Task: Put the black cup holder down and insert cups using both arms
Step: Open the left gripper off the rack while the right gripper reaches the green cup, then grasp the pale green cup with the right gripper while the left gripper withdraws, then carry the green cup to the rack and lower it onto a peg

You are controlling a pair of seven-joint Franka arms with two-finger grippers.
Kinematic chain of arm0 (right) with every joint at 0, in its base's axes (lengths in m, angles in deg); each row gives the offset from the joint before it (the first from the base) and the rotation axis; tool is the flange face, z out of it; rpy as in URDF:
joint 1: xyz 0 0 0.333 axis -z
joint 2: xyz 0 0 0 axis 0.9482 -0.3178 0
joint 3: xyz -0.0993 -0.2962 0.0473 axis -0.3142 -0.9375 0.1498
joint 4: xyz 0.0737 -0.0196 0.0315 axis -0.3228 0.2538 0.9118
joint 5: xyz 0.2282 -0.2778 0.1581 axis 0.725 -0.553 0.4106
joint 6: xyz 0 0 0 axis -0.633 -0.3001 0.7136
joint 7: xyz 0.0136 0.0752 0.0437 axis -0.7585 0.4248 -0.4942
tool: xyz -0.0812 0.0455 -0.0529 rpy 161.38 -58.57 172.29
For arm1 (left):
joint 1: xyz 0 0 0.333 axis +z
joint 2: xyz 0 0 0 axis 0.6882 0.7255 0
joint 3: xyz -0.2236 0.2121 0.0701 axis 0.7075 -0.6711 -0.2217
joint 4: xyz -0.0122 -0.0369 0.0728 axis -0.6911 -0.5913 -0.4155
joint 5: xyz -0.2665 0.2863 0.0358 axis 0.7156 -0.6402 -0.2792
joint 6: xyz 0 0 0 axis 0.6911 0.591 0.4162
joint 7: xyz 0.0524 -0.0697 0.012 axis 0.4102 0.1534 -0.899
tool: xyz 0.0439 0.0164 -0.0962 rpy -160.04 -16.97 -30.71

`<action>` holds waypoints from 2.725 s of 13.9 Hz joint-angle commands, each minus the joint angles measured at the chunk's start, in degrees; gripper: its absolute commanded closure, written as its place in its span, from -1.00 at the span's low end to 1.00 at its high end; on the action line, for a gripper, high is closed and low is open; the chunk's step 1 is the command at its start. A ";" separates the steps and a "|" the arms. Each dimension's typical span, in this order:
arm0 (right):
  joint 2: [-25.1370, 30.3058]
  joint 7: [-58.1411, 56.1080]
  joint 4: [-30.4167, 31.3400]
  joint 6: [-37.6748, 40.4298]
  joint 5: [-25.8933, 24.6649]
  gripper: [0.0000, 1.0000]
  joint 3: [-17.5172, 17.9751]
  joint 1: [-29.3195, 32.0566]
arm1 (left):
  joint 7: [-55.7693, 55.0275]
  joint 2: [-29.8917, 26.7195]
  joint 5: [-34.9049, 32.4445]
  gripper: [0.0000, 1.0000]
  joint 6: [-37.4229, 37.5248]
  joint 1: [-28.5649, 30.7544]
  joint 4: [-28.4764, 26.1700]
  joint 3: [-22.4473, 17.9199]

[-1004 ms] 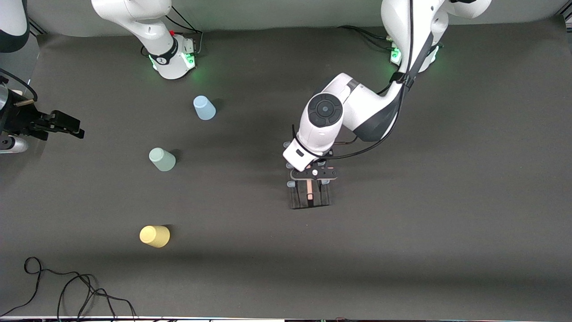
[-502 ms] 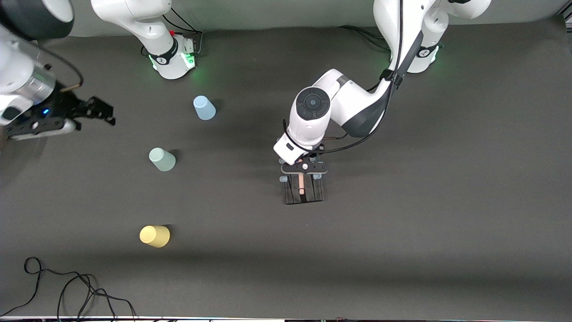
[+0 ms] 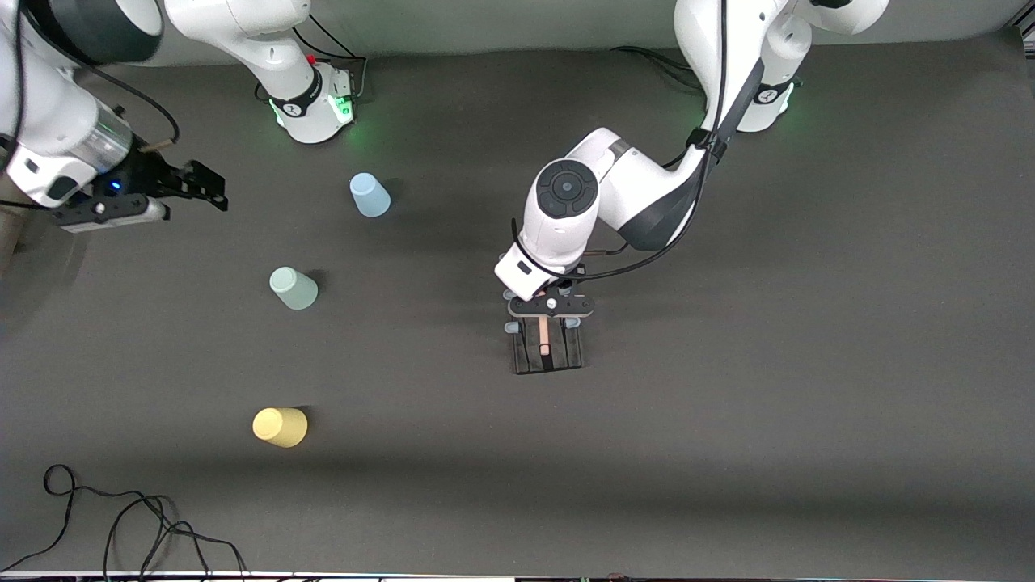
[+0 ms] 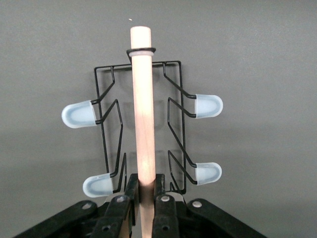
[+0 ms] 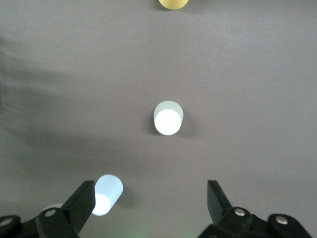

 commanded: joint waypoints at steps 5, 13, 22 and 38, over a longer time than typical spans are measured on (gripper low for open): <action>-8.44 0.59 18.64 -29.18 -1.20 -1.00 -0.54 -0.13 | 0.24 -0.17 -1.61 -0.01 -0.11 -0.68 1.29 -0.81; -24.99 -0.02 18.64 -44.85 -1.20 -1.00 -1.33 -0.13 | 5.58 -4.03 -5.02 -0.93 10.06 4.32 4.45 -1.42; -12.36 2.95 12.34 -26.10 -0.50 0.45 -1.42 -0.22 | 24.29 -23.09 -6.97 -0.99 20.19 26.54 -9.50 -1.34; -27.60 81.31 -35.82 10.79 6.10 0.45 -0.54 -33.15 | 41.55 -38.67 -3.63 -0.99 27.31 44.15 -16.46 -1.25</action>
